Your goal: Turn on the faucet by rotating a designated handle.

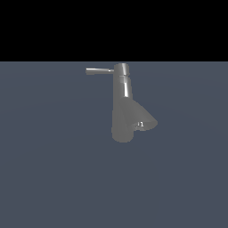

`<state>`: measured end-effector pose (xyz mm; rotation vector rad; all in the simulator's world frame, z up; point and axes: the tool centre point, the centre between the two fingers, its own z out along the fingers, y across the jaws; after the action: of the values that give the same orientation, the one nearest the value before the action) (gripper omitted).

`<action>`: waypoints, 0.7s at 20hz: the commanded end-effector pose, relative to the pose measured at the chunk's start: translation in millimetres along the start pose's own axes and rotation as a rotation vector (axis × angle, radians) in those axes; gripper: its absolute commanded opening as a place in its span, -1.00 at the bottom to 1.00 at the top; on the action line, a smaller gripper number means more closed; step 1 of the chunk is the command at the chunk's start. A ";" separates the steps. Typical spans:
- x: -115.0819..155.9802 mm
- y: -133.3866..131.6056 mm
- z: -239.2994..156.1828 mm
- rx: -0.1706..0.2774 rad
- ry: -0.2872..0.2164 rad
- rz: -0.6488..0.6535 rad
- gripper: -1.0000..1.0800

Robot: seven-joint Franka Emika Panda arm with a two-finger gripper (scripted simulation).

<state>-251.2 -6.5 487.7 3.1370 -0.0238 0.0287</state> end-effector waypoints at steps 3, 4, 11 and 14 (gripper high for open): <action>0.2 -0.2 -1.1 -0.002 0.002 -0.004 -1.00; 0.4 -0.5 -2.4 -0.005 0.005 -0.009 -1.00; 1.0 -2.8 -13.0 -0.027 0.026 -0.051 -1.00; 1.7 -2.7 -12.2 -0.026 0.024 -0.045 -1.00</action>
<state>-250.2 -3.7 500.2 3.1099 0.0492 0.0667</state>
